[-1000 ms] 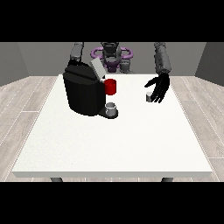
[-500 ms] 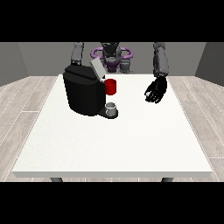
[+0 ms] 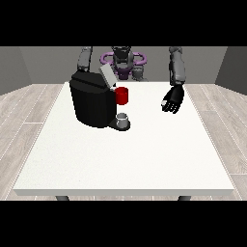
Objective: Insert the coffee pod into the coffee machine and close the lid
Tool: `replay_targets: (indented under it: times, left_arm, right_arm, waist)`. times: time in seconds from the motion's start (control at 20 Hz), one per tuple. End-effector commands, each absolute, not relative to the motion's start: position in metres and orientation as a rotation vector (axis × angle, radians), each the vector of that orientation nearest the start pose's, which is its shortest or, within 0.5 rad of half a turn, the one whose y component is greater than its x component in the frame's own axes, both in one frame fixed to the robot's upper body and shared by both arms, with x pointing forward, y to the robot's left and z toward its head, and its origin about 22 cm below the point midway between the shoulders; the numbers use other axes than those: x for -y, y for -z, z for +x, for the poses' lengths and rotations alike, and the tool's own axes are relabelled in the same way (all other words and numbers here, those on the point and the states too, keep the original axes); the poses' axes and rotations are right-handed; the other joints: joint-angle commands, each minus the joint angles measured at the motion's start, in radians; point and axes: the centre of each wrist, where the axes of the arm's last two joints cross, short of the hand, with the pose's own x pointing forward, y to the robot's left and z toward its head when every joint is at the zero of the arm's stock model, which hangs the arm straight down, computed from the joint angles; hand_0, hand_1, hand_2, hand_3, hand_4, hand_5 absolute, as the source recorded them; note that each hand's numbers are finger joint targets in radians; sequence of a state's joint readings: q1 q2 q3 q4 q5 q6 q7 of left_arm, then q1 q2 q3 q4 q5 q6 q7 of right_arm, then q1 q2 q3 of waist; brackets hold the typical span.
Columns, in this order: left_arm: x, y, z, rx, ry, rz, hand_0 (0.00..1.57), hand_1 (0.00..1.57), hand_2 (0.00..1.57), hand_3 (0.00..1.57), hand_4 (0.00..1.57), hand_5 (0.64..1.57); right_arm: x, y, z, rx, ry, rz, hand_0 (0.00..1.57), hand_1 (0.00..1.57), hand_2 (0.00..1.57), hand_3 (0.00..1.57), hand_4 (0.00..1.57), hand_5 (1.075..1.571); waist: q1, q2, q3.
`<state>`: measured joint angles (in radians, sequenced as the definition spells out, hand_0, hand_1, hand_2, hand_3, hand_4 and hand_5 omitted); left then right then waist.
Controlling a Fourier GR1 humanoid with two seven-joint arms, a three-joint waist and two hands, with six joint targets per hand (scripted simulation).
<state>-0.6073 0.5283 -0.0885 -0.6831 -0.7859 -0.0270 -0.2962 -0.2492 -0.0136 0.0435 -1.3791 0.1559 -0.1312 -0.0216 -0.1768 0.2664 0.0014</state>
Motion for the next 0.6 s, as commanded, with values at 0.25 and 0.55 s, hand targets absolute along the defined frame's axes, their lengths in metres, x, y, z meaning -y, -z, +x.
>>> replay_targets:
  times: [0.25,0.55]
  left_arm:
    - [-0.364,-0.038,0.379,1.285,1.225,0.774,1.19,1.19,1.29,1.22,0.51,1.571]
    - [-0.330,-0.047,0.395,1.363,1.185,0.523,1.45,1.45,1.43,1.36,0.52,1.571]
  right_arm:
    - [0.197,0.001,0.293,1.579,-0.170,-0.264,0.00,0.00,0.00,0.00,0.00,1.571]
    - [0.203,0.029,0.285,1.477,-0.152,-0.264,0.00,0.00,0.00,0.00,0.00,1.571]
  waist:
    - [0.017,-0.035,-0.0018]
    - [0.054,-0.140,-0.0010]
